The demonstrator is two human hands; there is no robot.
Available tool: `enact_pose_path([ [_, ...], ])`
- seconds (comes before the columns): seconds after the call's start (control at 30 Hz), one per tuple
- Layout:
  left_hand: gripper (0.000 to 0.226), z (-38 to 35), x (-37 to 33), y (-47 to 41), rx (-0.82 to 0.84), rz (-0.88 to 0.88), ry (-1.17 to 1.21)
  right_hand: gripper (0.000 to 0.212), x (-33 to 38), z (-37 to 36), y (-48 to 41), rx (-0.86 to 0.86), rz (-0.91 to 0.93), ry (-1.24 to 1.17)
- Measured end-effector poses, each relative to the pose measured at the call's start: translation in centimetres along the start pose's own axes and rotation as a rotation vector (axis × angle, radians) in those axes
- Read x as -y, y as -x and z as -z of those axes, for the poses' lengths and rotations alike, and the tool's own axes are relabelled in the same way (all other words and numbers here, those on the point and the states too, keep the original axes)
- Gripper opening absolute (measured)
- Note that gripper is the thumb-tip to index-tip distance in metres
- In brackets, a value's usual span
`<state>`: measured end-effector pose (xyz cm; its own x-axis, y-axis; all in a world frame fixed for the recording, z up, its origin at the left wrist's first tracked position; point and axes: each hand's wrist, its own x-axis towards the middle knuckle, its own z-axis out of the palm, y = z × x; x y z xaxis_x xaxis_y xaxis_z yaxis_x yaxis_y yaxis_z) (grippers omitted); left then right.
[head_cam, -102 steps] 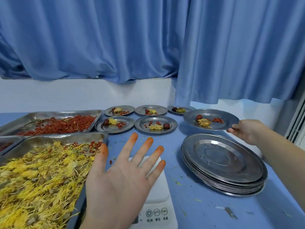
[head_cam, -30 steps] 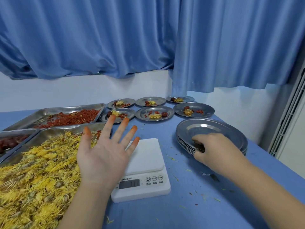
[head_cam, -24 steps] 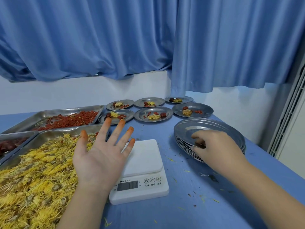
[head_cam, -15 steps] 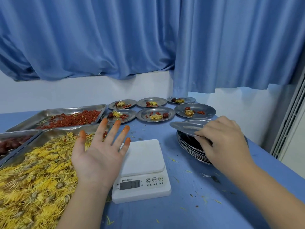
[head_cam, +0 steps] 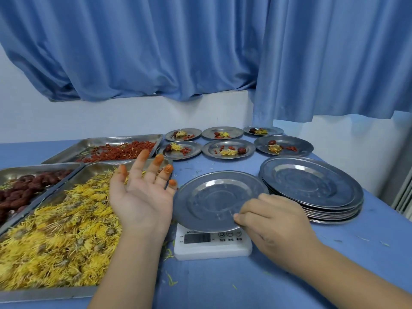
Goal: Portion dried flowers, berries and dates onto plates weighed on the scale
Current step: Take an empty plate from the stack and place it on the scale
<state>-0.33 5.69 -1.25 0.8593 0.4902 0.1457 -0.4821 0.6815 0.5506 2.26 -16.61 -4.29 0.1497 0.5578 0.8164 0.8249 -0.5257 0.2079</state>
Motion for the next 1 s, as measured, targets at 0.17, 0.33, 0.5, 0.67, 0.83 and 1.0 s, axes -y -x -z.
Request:
enact_pose_path([
  [0.17,0.047,0.2,0.0,0.0,0.018,0.025,-0.004,0.016,0.0,-0.8,0.1,0.046,-0.065,0.001],
  [0.33,0.047,0.2,0.0,0.0,0.019,0.036,-0.010,0.033,0.2,-0.5,0.0,0.244,-0.292,-0.075],
  [0.5,0.047,0.3,0.1,-0.1,0.029,0.041,-0.024,0.032,-0.1,0.1,0.2,0.350,-0.431,-0.209],
  [0.67,0.046,0.2,0.2,-0.1,0.035,0.047,-0.050,0.022,-0.1,-0.6,-0.1,0.361,-0.506,-0.217],
  [0.83,0.047,0.2,0.2,0.0,0.034,0.043,-0.065,0.014,-0.9,-0.2,0.0,0.377,-0.496,-0.430],
  [1.0,0.045,0.1,0.2,0.1,0.024,0.029,-0.082,0.012,-1.5,0.7,0.3,0.433,-0.416,-0.508],
])
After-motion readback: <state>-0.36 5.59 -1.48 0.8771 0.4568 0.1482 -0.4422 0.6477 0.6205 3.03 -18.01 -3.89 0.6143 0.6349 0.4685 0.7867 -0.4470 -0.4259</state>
